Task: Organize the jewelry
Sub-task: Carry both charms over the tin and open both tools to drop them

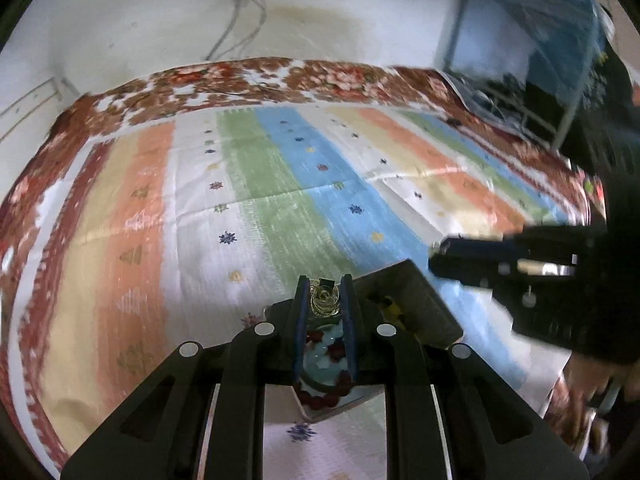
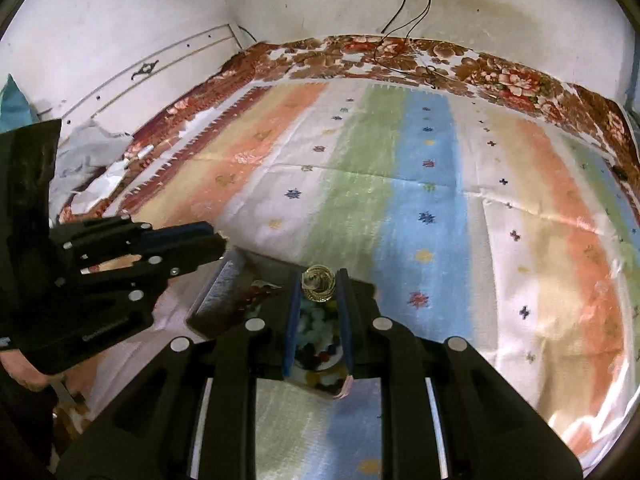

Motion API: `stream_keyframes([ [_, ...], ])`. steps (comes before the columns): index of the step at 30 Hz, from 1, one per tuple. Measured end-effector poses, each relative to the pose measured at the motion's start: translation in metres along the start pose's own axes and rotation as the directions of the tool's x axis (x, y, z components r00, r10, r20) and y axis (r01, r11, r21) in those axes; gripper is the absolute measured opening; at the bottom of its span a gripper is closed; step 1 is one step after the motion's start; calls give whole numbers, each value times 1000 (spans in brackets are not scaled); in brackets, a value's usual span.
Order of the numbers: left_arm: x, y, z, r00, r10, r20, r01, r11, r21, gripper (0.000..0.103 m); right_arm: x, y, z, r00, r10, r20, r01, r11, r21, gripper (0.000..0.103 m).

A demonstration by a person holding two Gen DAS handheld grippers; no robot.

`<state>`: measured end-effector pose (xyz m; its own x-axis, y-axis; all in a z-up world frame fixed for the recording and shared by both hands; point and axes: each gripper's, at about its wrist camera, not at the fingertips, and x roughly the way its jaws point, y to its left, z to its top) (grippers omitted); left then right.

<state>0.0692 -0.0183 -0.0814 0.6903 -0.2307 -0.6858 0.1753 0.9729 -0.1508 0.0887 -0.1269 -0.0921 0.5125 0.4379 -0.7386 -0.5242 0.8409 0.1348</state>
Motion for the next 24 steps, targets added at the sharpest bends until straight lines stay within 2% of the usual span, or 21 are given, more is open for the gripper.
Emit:
stream_keyframes([
  [4,-3,-4,-5,1000,3,-4,-3,999,-42,15,-1,8,-6,1000,-15,14,15,1000,9,19],
  [6,0,-10,-8,999,-7,-32,6,1000,-21,16,-1,9,-6,1000,-3,10,3,1000,9,19],
  [8,1,-14,-10,999,17,-31,-17,1000,-4,16,-1,12,-7,1000,6,1,-6,1000,1,19],
  [15,1,-11,-9,999,27,-31,-28,1000,-13,16,1,10,-8,1000,8,-7,-8,1000,-2,20],
  [16,0,-10,-8,999,32,-25,-33,999,-12,17,1,10,-8,1000,10,-10,-10,1000,-8,24],
  [17,-1,-10,-8,999,33,-23,-34,999,-12,22,1,10,-8,1000,5,-7,-5,1000,-9,38],
  [19,-2,-11,-7,999,34,-18,-34,999,-2,28,-1,9,-9,1000,-1,6,1,1000,-6,52],
  [24,-5,-10,-7,999,52,-16,-52,999,8,36,-7,9,-9,1000,-8,17,9,1000,-18,54],
])
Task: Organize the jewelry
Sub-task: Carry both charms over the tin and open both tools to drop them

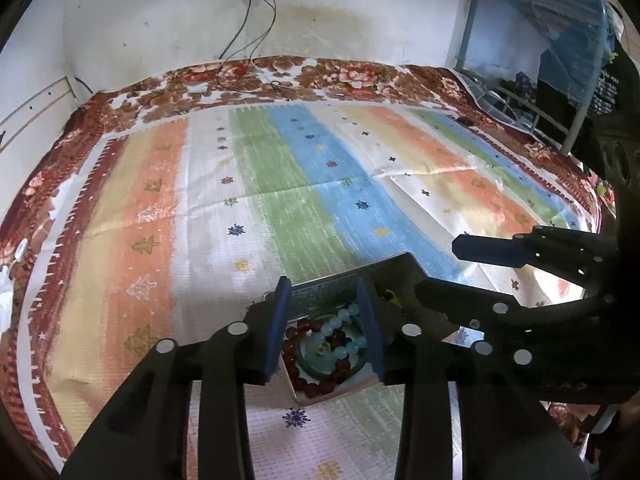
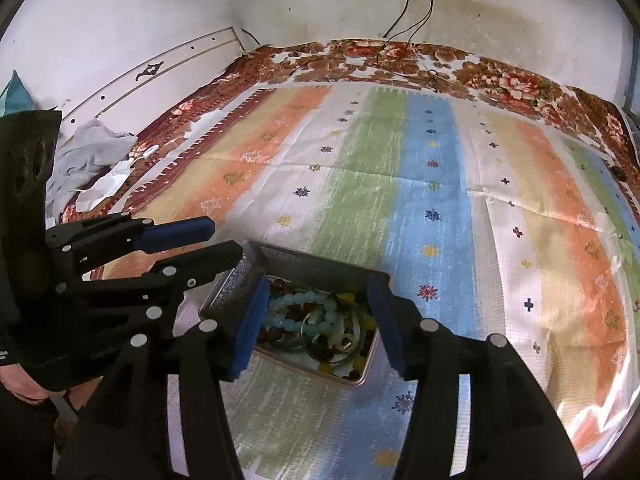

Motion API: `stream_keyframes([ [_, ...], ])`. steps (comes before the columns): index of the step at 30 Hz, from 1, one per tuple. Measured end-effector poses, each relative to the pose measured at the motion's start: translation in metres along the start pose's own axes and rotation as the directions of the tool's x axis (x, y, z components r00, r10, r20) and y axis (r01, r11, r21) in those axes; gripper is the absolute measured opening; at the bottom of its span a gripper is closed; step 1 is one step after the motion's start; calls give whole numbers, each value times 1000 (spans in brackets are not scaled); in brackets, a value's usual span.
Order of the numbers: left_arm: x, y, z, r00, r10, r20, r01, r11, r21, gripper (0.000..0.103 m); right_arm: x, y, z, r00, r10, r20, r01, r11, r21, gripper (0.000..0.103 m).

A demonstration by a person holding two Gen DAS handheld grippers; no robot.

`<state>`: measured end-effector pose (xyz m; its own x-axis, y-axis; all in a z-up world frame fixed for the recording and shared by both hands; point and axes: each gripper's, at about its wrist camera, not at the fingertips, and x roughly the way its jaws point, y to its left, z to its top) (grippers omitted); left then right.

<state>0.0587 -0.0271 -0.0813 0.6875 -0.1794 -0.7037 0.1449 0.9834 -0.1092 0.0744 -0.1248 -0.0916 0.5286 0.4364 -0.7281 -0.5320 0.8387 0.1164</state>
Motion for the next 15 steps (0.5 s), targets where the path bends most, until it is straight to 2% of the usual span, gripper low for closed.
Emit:
stream_keyframes([
  [3,-3,-1,-1,1000,7,0,-7,1000,7,42,-2,0,0,1000,0,3,0,1000,-1,55],
  [7,-8,0,0,1000,19,-5,-19,1000,9,55,-6,-2,0,1000,-10,10,10,1000,1,56],
  [10,-13,1,2,1000,26,5,-26,1000,-3,63,-11,-2,-2,999,-29,19,29,1000,-10,61],
  [15,-21,-1,4,999,38,16,-38,999,4,75,-17,-7,-5,998,-55,24,56,998,-11,62],
])
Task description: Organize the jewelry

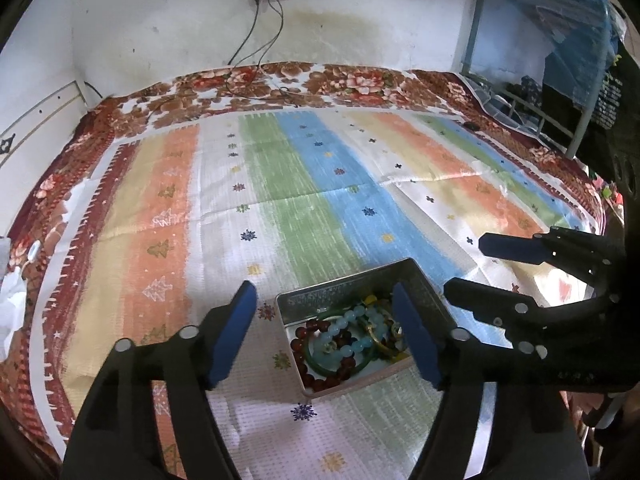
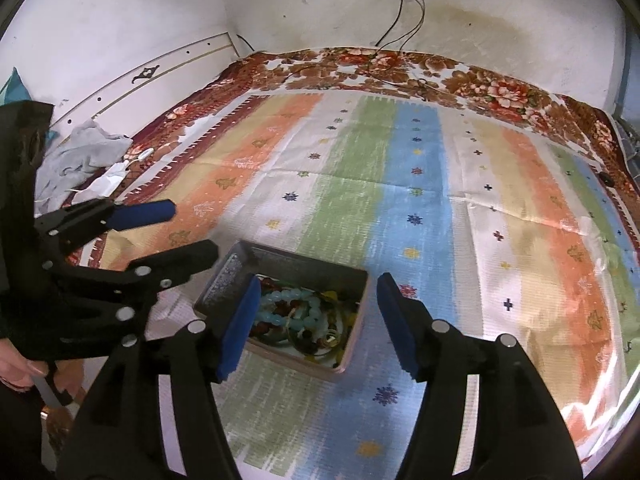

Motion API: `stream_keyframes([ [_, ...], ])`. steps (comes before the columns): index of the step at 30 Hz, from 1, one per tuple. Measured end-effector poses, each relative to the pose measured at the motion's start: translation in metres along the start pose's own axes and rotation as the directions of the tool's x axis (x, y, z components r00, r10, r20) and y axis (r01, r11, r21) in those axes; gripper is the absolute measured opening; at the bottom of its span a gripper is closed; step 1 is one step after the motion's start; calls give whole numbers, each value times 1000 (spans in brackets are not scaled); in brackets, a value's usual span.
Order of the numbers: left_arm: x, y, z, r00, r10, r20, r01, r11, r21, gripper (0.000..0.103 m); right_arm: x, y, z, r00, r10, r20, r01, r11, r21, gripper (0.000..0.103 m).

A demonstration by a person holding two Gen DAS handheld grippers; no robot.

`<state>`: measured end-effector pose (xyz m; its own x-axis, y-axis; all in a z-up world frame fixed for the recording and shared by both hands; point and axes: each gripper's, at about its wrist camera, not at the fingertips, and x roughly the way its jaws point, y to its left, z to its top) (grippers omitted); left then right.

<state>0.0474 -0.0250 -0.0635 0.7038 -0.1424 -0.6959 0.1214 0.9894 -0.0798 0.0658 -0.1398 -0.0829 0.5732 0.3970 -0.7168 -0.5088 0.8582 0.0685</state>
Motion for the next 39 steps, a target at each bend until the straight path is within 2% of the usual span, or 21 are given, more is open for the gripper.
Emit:
stream_keyframes([
  [3,-4,-3,-1,1000,10,5,-11,1000,15,84,-5,-5,-2,1000,-17,9,17,1000,6,67],
  [6,-8,-4,-2,1000,20,16,-21,999,30,86,-10,-10,-5,999,-32,18,32,999,15,73],
  [12,-22,2,-1,999,-6,36,6,1000,-8,97,-18,-19,-9,999,-38,29,37,999,35,90],
  [16,-25,-2,-1,999,-26,27,26,1000,-3,97,-26,-26,-12,998,-44,40,41,998,50,98],
  [20,-33,-5,-4,998,-33,55,34,999,-13,98,-32,-29,-14,998,-38,43,36,998,53,98],
  [23,-35,-7,-4,998,-12,64,14,1000,-20,98,-37,-28,-15,998,-35,45,32,998,50,98],
  [27,-36,-10,-4,999,6,48,-5,1000,-23,97,-40,-28,-16,998,-34,50,32,998,53,98],
  [39,-38,-5,-6,999,-2,42,4,999,-50,97,-46,-21,-16,999,-24,40,23,999,31,98],
])
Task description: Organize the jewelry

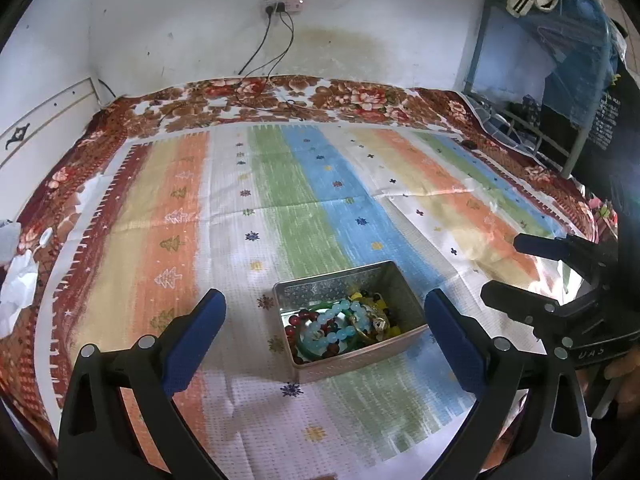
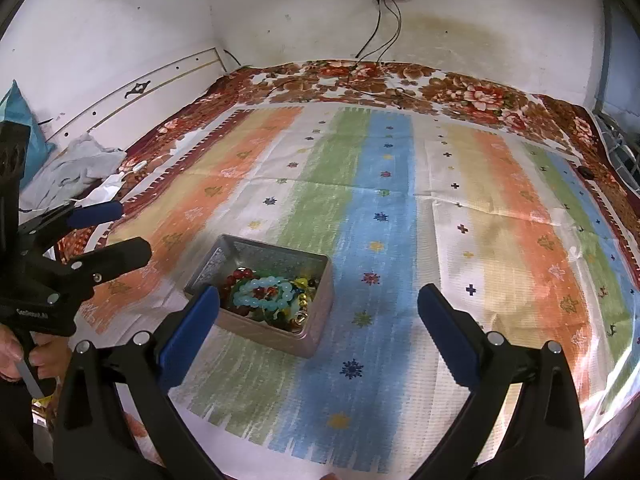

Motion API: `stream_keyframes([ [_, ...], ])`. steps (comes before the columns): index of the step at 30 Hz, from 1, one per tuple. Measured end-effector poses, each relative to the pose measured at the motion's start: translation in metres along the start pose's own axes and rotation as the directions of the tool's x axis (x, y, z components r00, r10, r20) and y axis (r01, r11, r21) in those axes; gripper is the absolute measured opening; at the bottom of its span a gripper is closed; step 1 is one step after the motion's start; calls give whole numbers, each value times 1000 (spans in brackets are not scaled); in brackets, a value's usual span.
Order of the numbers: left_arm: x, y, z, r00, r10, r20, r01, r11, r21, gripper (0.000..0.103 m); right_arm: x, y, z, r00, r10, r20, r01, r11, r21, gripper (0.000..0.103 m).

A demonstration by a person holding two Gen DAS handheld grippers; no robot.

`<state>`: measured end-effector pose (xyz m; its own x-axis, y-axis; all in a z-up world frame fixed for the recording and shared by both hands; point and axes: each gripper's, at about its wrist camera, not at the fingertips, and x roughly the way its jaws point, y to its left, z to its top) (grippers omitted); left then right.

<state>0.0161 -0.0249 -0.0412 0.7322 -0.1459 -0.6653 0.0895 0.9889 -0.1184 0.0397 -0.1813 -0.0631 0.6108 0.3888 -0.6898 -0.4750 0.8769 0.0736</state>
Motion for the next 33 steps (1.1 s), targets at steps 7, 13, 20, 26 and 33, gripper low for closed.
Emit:
stream_keyframes([
  [7,-2,-5,1,1000,5,10,-6,1000,21,97,2,3,0,1000,3,-9,-3,1000,1,98],
  [13,-2,-7,2,1000,3,12,-3,1000,27,97,2,3,-1,1000,4,-7,-4,1000,7,98],
  [20,-2,-8,2,1000,-2,11,2,1000,27,97,0,1,-2,1000,3,-2,-3,1000,16,98],
  [26,-2,-10,1,1000,-10,6,10,999,33,97,-3,-4,-2,1000,1,2,-1,1000,29,98],
  [33,-3,-13,2,1000,-27,7,27,999,39,97,-5,-4,-1,1000,14,7,-14,1000,19,98],
])
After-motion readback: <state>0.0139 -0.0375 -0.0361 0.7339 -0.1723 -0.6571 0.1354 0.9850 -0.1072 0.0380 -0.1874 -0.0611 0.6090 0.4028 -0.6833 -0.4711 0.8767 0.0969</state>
